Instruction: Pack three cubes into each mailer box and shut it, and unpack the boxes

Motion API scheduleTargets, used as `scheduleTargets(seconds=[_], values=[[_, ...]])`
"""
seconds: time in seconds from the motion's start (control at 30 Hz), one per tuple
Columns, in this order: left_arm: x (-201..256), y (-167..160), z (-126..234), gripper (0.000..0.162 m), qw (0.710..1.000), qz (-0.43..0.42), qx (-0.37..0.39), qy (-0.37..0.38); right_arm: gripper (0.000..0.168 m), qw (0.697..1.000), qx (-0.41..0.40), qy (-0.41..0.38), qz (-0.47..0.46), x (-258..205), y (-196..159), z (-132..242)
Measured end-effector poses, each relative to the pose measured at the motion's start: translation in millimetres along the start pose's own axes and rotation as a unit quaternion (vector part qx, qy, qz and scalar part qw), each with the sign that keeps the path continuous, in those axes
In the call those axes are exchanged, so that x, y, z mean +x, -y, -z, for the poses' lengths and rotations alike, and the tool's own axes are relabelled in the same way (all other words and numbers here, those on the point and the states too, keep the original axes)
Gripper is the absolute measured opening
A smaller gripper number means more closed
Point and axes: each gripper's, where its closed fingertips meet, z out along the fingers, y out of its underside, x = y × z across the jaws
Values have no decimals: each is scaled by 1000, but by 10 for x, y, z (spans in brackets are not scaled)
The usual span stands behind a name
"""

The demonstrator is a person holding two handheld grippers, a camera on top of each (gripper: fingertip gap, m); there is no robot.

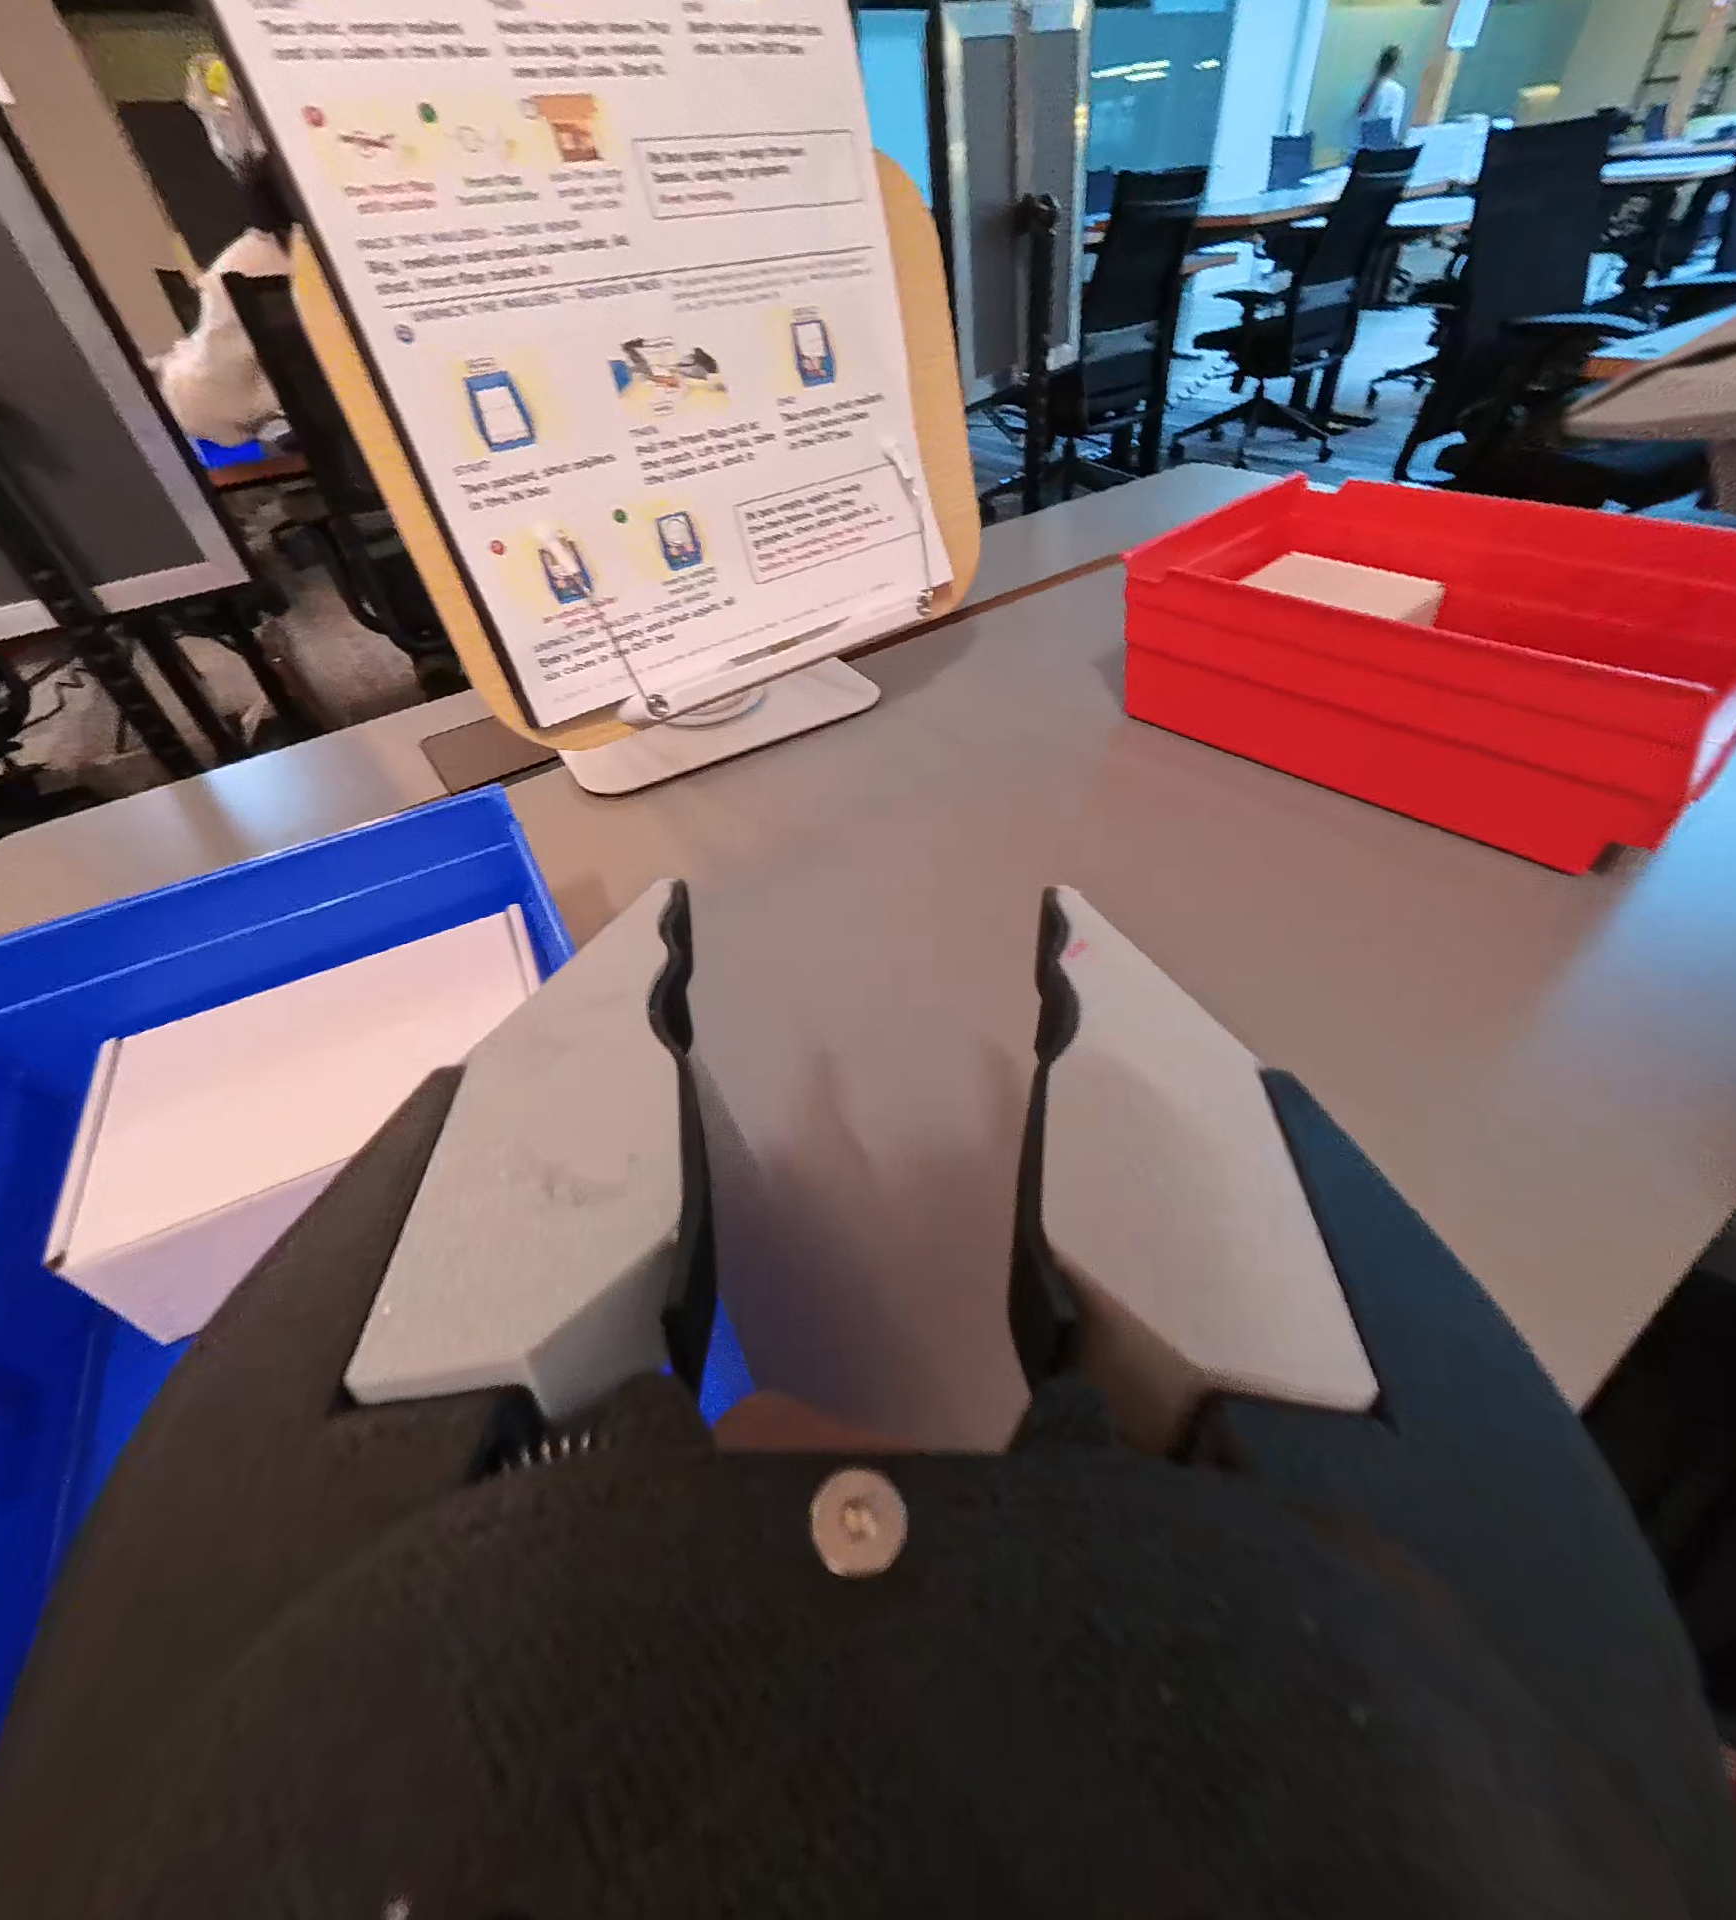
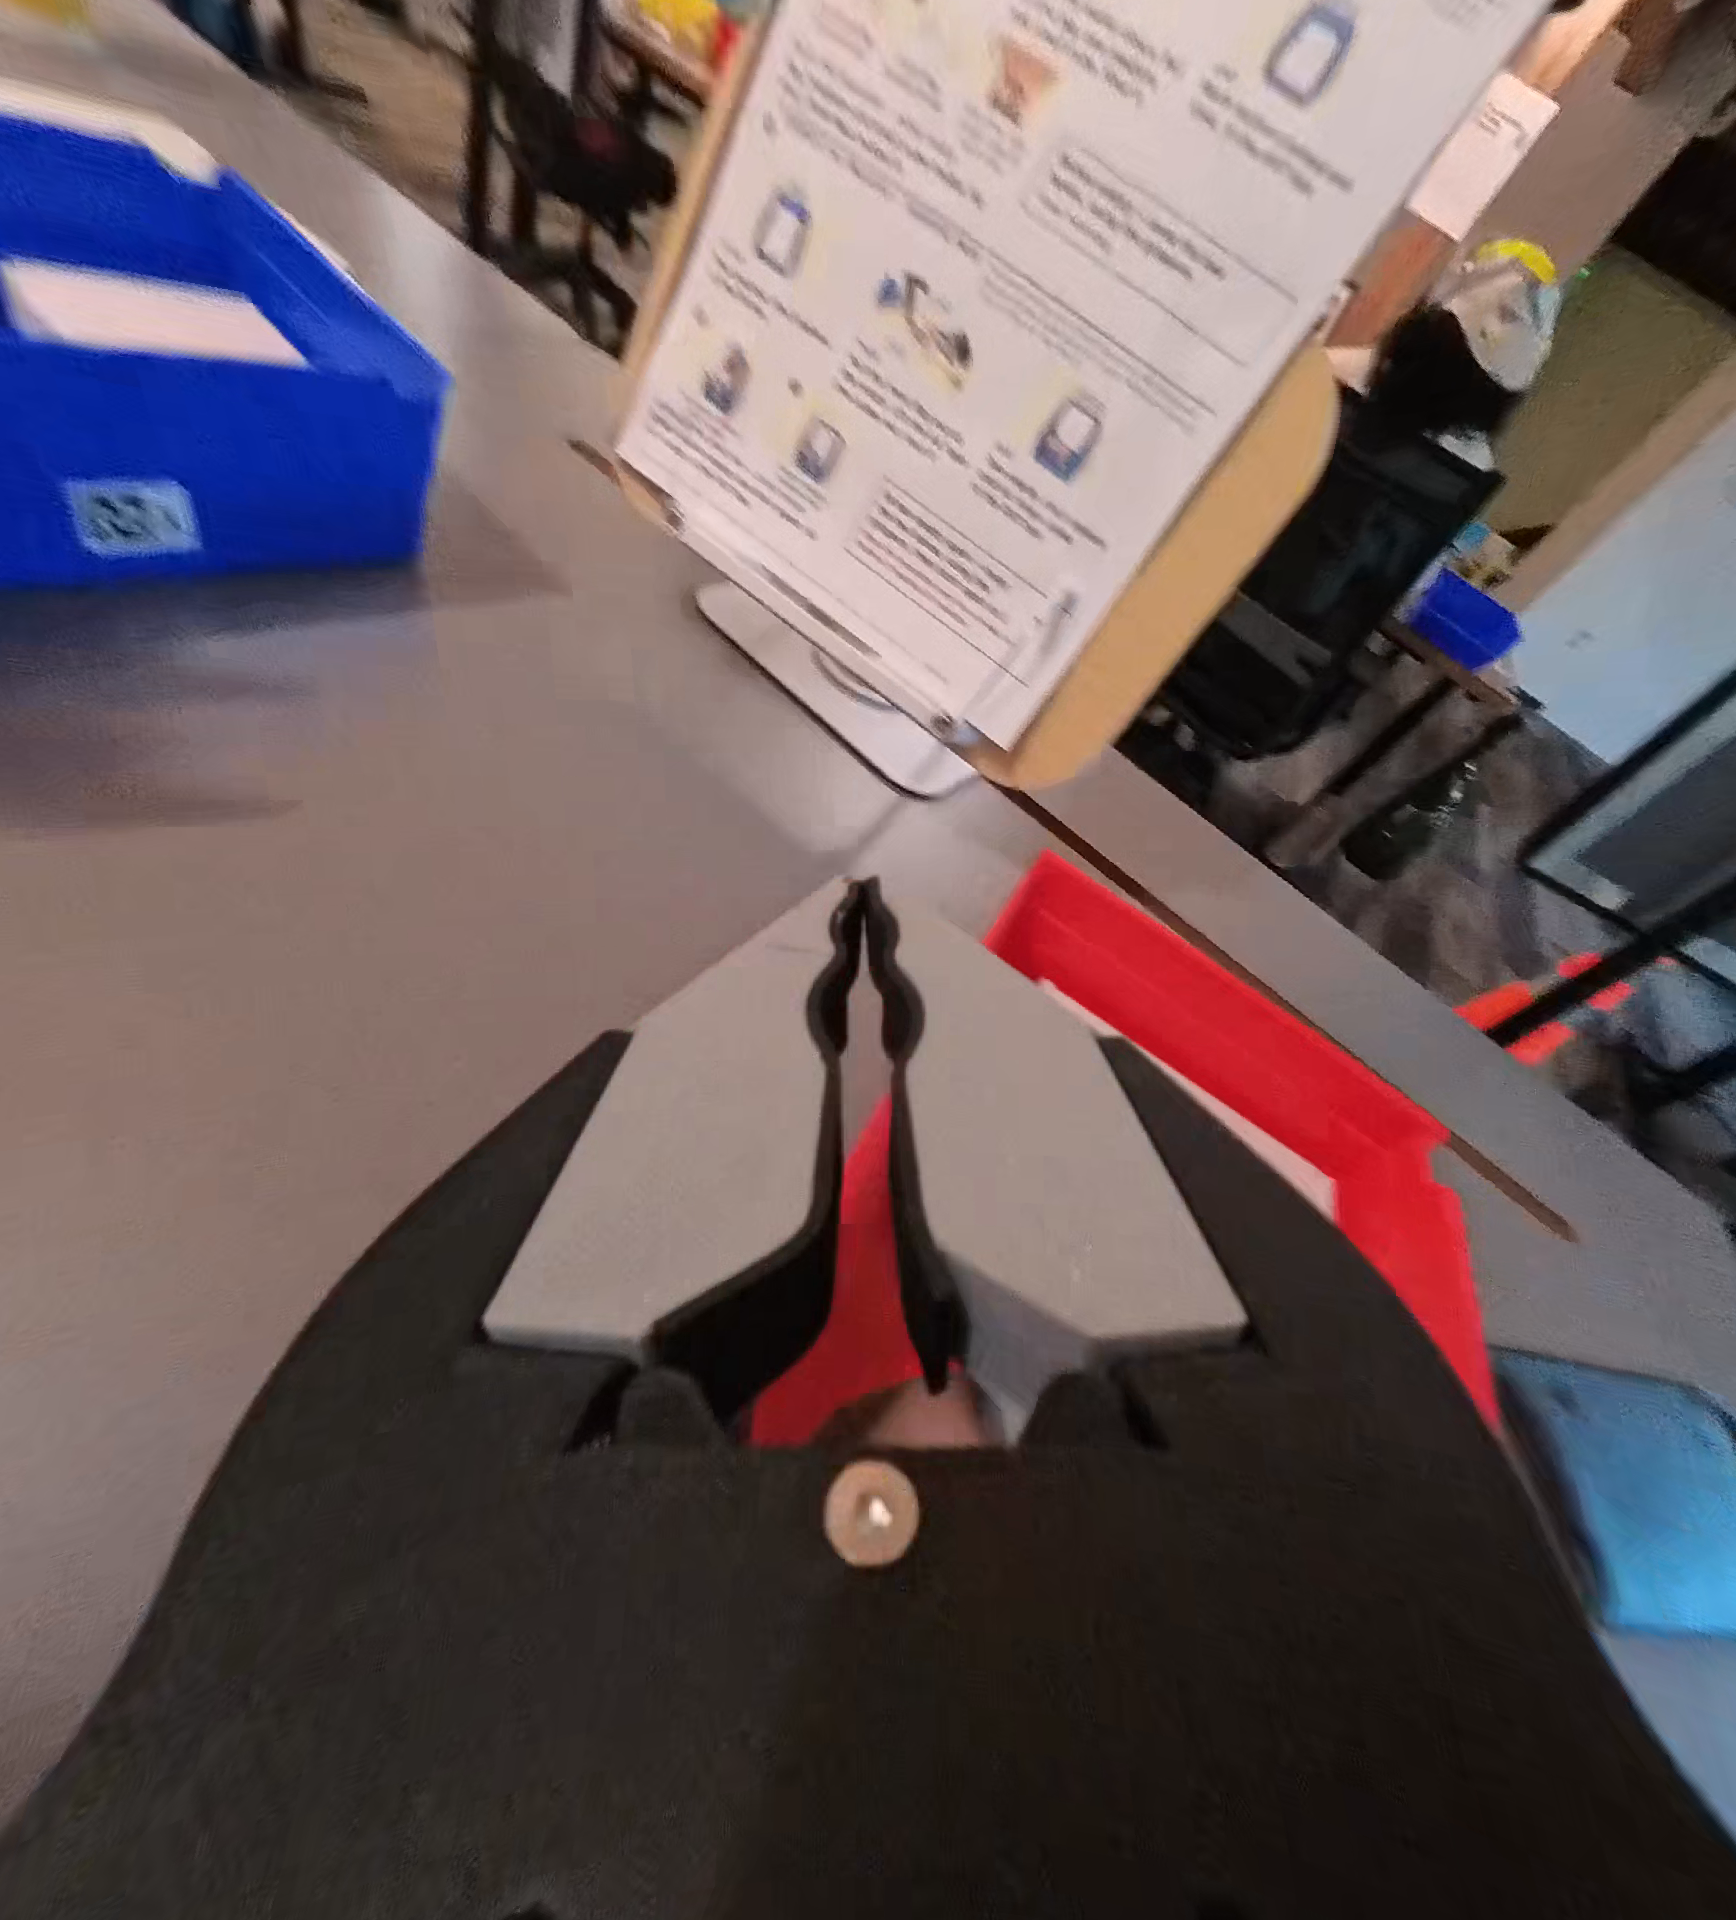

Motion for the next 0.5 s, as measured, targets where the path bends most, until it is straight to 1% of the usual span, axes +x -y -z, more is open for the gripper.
scheduleTargets(seconds=[0.03,0.1,0.13,0.17,0.23,0.27,0.3,0.33,0.37,0.43,0.5], values=[[-21,5,1,64,1000,0,1,7,0,999,24,21,-19,-194,115,-6],[-45,7,2,65,1000,-2,1,17,6,994,50,84,-57,-644,228,-100],[-60,4,3,66,1000,-4,-1,22,9,989,47,119,-81,-858,215,-187],[-89,-7,5,66,1000,-6,-4,30,10,984,38,136,-105,-1007,166,-308],[-263,-25,40,68,997,-10,-10,72,11,984,21,110,-141,-1076,-39,-613],[-472,-18,102,70,993,-8,-7,119,18,984,8,94,-154,-1072,-171,-771],[-754,3,222,71,984,4,4,179,31,982,-6,86,-167,-1081,-301,-901],[-1023,4,375,68,973,24,17,229,41,980,-15,87,-178,-1109,-407,-992],[-1236,-25,524,62,965,47,27,258,43,978,-18,96,-187,-1154,-488,-1053],[-1469,-151,708,61,961,92,30,260,43,974,-23,111,-194,-1224,-627,-1130],[-1565,-321,779,61,963,109,-1,247,51,967,-32,141,-209,-1267,-651,-1153]])
